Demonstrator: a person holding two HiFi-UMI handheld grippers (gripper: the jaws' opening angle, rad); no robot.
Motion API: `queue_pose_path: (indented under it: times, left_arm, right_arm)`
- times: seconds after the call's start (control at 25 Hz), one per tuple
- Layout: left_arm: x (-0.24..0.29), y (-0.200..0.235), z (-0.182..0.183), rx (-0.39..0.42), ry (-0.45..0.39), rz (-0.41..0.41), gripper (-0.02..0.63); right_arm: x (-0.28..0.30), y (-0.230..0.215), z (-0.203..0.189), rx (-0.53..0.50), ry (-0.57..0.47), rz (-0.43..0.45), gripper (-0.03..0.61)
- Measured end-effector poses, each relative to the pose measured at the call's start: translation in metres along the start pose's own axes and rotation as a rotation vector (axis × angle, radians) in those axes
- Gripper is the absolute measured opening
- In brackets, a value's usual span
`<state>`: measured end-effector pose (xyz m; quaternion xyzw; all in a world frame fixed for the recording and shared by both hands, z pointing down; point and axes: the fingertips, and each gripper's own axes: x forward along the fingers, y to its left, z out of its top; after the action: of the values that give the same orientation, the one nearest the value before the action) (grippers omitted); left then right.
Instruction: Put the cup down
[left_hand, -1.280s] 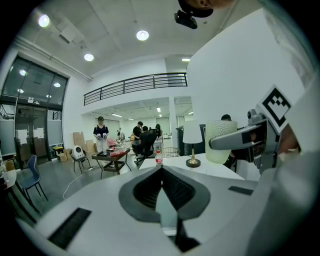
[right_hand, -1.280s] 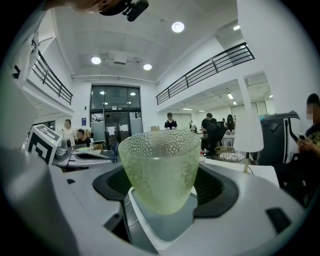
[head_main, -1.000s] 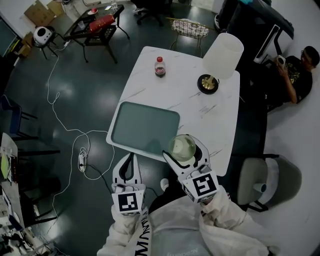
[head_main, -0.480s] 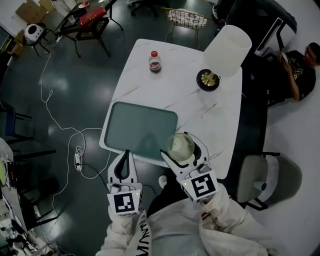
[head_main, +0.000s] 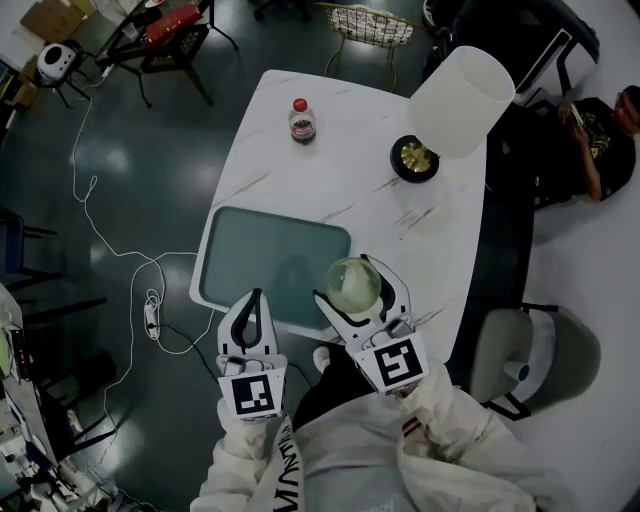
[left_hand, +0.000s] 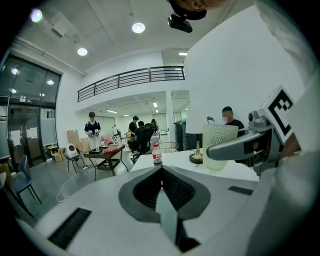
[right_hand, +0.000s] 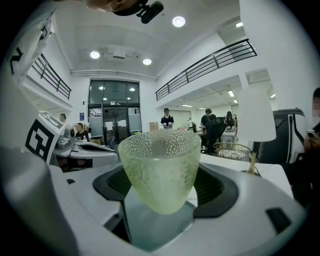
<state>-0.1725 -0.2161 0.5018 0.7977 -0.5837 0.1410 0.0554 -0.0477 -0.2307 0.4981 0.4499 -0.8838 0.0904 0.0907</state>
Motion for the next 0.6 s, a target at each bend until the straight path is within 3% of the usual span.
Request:
queue_pose_path:
  times: [0.44,0.6]
  left_arm:
    - [0.042,-0.001,-0.026,0.042,-0.032,0.013,0.011]
    - [0.048,-0.002,-0.045,0.059,0.018,0.013,0.011]
  right_arm:
    - [0.039,-0.015,-0.032,-0.059,0.01,-0.003,0.374]
    - [0.047,-0.017,-0.044,-0.056,0.02,-0.002,0.373]
